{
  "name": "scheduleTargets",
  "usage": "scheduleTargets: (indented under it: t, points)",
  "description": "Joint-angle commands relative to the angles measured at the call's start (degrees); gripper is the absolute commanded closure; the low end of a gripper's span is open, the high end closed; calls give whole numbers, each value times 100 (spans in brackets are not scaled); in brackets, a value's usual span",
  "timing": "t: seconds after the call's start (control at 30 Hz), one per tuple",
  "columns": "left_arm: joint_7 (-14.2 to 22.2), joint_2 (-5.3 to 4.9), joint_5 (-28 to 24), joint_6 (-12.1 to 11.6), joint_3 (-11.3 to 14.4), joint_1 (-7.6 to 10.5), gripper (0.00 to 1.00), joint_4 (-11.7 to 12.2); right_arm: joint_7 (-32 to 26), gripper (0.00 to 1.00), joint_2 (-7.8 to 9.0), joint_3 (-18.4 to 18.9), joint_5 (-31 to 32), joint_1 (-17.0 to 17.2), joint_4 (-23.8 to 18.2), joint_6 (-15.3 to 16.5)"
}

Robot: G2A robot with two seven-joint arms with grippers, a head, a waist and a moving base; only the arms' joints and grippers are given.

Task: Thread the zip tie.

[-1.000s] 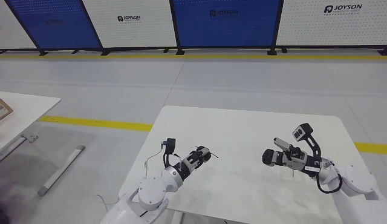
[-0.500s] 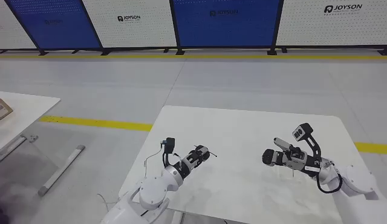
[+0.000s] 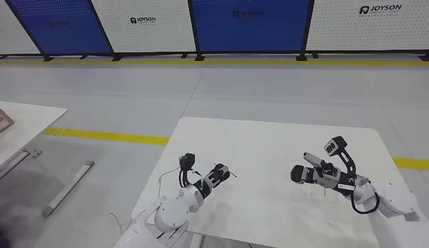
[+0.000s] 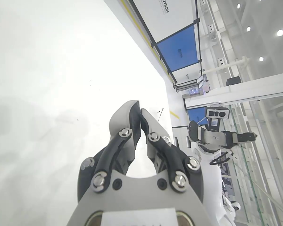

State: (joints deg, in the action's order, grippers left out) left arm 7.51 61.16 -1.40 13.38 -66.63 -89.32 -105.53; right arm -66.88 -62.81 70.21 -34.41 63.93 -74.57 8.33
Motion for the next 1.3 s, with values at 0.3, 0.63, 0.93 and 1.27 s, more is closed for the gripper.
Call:
scheduleTargets:
  t: [0.3,0.63,0.93,1.27]
  points:
    - [67,24,-894,-630,-305,-245,100,-464,0,0,0,0,0,0,0,0]
    - [-78,10,-1628,-1428,-950,-837,100,-1117,0,0,0,0,0,0,0,0]
    - [-80,12,-1632,-1427,-945,-832,100,-1115,0,0,0,0,0,0,0,0]
    - [-730,147,-2559,-1941,-902,-691,100,-1224,0,0,0,0,0,0,0,0]
